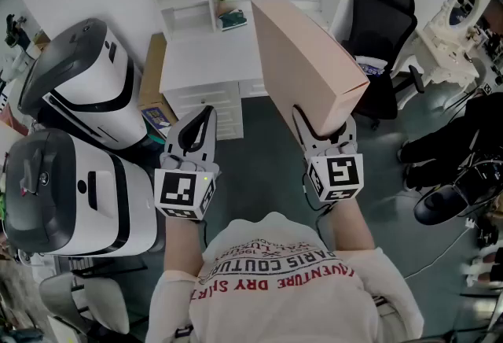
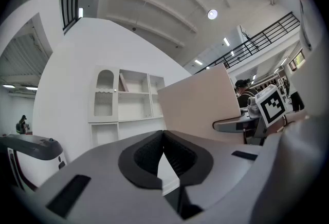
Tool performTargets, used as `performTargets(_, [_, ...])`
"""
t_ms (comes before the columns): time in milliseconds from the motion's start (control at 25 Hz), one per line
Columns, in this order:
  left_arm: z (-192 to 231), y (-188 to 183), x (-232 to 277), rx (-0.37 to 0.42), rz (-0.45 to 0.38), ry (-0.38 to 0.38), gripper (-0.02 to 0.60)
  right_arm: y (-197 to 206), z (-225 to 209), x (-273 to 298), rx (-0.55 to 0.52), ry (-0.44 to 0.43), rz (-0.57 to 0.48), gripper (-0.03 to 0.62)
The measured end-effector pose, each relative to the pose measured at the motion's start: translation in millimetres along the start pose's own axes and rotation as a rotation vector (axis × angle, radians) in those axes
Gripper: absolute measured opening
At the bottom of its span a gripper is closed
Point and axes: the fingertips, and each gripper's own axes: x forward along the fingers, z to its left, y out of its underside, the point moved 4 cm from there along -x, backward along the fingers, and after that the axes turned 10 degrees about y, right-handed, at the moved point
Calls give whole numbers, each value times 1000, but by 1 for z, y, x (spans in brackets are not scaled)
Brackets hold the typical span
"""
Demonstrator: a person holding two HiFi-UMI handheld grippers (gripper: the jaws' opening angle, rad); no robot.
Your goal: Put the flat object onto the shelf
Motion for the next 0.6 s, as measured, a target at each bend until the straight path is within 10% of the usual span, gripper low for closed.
performTargets(600, [20, 4, -21, -7, -14, 18, 14, -5, 28, -1, 17, 18, 12, 301])
